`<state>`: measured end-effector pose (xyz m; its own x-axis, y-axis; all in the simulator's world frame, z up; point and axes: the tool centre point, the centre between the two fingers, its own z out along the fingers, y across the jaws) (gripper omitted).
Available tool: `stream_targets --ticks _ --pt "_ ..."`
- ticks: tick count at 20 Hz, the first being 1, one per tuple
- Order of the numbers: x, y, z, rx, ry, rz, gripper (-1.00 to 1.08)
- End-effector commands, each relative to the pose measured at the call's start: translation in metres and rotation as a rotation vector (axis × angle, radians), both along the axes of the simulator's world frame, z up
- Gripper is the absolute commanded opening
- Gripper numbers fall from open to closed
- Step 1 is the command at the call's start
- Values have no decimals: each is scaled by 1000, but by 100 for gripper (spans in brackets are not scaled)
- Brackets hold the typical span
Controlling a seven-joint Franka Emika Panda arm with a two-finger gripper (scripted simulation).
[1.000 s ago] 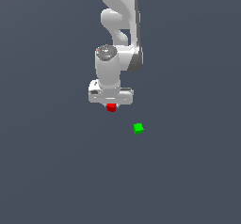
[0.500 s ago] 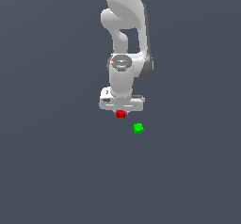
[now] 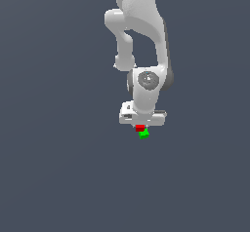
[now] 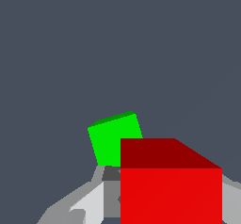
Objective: Stack the red cube on top of the green cube.
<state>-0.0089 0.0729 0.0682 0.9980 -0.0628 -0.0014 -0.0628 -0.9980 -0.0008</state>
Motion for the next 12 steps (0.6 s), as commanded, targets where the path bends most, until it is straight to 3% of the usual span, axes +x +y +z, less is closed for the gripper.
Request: stream_targets --ticks 1,9,10,12 --pt "7 10 -4 0 -1 -2 -100" --pt "14 21 -9 -1 -1 -1 -100" --pt "14 21 -9 -1 -1 -1 100" --pt "14 21 -9 -1 -1 -1 100"
